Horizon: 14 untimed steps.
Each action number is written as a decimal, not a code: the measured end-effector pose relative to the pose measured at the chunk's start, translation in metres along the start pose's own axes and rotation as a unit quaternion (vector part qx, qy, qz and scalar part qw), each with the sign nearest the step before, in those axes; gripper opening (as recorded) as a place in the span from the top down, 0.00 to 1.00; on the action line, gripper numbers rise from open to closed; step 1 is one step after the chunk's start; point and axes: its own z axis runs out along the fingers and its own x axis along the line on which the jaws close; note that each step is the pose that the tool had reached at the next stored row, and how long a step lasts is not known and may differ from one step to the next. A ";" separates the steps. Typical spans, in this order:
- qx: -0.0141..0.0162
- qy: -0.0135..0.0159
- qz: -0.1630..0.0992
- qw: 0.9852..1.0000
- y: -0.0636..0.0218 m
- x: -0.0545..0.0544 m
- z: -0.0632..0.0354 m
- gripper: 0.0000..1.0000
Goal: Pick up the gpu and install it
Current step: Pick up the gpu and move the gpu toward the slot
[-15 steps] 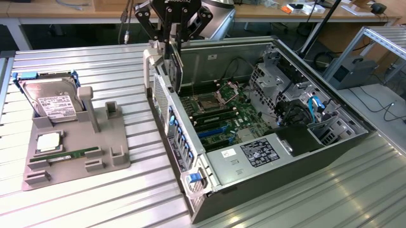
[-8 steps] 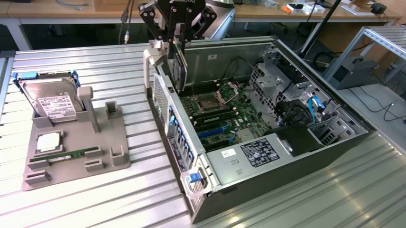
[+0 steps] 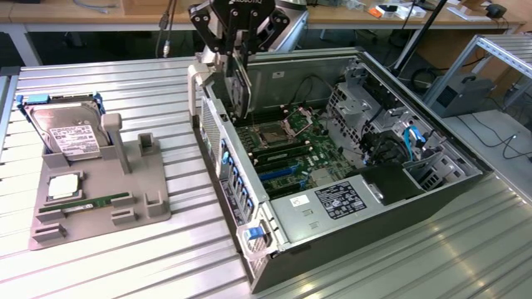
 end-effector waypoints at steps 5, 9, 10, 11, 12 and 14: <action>0.000 0.000 0.000 1.000 0.0004 -0.005 0.0001 0.73; 0.001 0.000 0.000 1.000 0.0008 -0.010 0.0003 0.73; 0.001 0.000 0.000 1.000 0.0008 -0.011 0.0003 0.73; 0.001 0.000 0.000 1.000 0.0010 -0.013 0.0003 0.73; 0.001 0.000 0.000 1.000 0.0011 -0.015 0.0004 0.73; 0.001 0.000 0.000 1.000 0.0015 -0.020 0.0006 0.73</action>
